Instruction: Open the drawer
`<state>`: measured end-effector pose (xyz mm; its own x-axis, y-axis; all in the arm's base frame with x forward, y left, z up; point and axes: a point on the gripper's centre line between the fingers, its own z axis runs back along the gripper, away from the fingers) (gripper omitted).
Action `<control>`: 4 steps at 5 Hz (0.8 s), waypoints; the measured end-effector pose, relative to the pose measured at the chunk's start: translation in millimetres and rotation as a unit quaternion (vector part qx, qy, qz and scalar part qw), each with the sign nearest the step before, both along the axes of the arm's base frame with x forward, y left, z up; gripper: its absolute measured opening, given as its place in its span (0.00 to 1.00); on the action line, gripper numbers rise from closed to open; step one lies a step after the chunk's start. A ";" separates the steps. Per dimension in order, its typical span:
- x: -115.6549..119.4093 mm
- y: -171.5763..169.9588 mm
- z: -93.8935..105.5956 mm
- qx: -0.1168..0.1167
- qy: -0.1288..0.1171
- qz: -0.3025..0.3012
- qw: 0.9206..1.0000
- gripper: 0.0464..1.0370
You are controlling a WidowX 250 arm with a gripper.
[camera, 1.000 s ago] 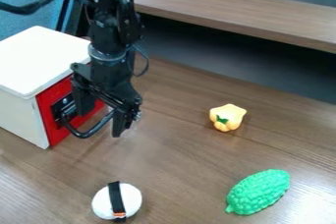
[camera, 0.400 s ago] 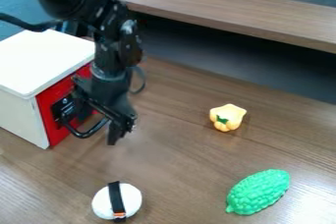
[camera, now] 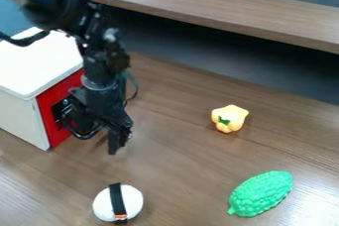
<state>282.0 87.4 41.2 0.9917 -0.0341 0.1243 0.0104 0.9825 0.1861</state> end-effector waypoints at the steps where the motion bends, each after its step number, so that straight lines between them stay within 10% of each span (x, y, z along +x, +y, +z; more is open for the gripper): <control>1: 4.2 -7.1 -3.0 -0.064 -0.027 -0.037 0.997 0.96; 4: 12.1 -72.8 -11.1 -0.105 0.004 -0.137 0.985 0.96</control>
<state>294.1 14.6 30.1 0.9496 -0.2753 0.1501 0.2817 0.9592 -0.0228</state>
